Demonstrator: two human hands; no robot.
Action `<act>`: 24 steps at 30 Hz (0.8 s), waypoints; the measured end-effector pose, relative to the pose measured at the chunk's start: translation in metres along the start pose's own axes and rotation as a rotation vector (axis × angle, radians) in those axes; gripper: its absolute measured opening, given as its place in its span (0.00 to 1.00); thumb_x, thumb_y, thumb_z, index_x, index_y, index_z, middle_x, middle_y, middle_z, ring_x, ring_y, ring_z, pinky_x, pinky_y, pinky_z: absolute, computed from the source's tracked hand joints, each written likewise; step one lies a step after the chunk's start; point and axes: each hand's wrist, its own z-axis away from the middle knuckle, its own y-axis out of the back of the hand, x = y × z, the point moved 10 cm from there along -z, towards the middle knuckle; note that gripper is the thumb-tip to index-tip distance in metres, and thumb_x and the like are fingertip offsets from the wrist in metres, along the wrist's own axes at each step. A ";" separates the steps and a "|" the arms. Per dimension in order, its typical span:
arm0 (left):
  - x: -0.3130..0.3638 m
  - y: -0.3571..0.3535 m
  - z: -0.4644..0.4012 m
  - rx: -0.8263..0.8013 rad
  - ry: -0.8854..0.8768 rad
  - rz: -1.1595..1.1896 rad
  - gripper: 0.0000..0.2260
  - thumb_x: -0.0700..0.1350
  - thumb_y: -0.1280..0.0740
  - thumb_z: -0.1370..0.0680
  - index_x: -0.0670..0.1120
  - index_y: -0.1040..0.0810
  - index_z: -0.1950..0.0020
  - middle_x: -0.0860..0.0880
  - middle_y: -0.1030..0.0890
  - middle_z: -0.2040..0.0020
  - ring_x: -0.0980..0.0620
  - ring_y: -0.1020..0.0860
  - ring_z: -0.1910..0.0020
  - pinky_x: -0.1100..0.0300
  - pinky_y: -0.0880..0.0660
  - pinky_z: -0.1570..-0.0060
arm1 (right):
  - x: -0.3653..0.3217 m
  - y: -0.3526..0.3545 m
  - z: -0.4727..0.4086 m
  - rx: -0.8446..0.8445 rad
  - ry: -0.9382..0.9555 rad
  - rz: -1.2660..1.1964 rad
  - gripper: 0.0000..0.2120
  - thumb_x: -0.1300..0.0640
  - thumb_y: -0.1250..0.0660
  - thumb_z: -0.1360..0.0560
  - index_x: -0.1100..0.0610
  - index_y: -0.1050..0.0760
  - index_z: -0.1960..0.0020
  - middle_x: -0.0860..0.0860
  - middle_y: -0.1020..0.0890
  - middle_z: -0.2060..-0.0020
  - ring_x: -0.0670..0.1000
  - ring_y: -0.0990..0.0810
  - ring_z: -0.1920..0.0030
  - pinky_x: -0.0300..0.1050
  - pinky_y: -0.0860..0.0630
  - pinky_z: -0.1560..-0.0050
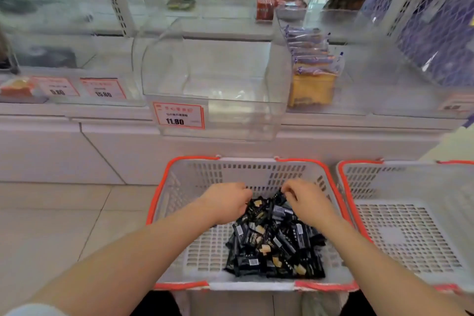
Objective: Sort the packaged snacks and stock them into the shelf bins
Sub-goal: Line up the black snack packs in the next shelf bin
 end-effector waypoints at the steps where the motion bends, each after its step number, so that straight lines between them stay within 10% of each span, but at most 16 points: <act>1: 0.001 -0.022 -0.005 -0.062 0.001 0.029 0.12 0.44 0.45 0.20 0.43 0.28 0.40 0.44 0.25 0.43 0.44 0.26 0.45 0.52 0.27 0.53 | 0.019 -0.023 0.006 -0.100 -0.044 0.030 0.10 0.58 0.44 0.21 0.55 0.25 0.46 0.51 0.21 0.47 0.51 0.24 0.49 0.45 0.26 0.49; 9: 0.019 -0.150 -0.033 -0.333 0.129 0.224 0.09 0.42 0.45 0.21 0.42 0.27 0.47 0.42 0.22 0.48 0.44 0.24 0.50 0.52 0.26 0.53 | 0.111 -0.134 0.041 -0.459 -0.265 0.112 0.09 0.57 0.44 0.21 0.60 0.29 0.45 0.57 0.23 0.47 0.56 0.23 0.49 0.47 0.27 0.52; 16: 0.041 -0.187 -0.061 -0.324 0.325 0.423 0.14 0.45 0.43 0.20 0.41 0.33 0.36 0.42 0.28 0.39 0.42 0.25 0.43 0.49 0.25 0.48 | 0.131 -0.165 0.036 -0.409 -0.515 0.028 0.27 0.44 0.42 0.21 0.63 0.38 0.33 0.57 0.23 0.43 0.56 0.22 0.44 0.49 0.25 0.53; 19: 0.055 -0.206 -0.070 -0.355 0.382 0.485 0.24 0.49 0.45 0.19 0.37 0.44 0.27 0.41 0.29 0.36 0.43 0.26 0.42 0.52 0.25 0.49 | 0.133 -0.173 0.035 -0.435 -0.532 -0.008 0.23 0.48 0.37 0.23 0.61 0.37 0.36 0.56 0.24 0.43 0.57 0.22 0.45 0.50 0.25 0.54; 24: 0.066 -0.233 -0.075 -0.388 0.680 0.693 0.27 0.60 0.43 0.22 0.36 0.33 0.38 0.39 0.23 0.44 0.42 0.22 0.49 0.51 0.25 0.55 | 0.150 -0.170 0.031 -0.465 -0.537 -0.185 0.12 0.56 0.38 0.26 0.61 0.29 0.44 0.57 0.21 0.50 0.57 0.21 0.50 0.45 0.25 0.55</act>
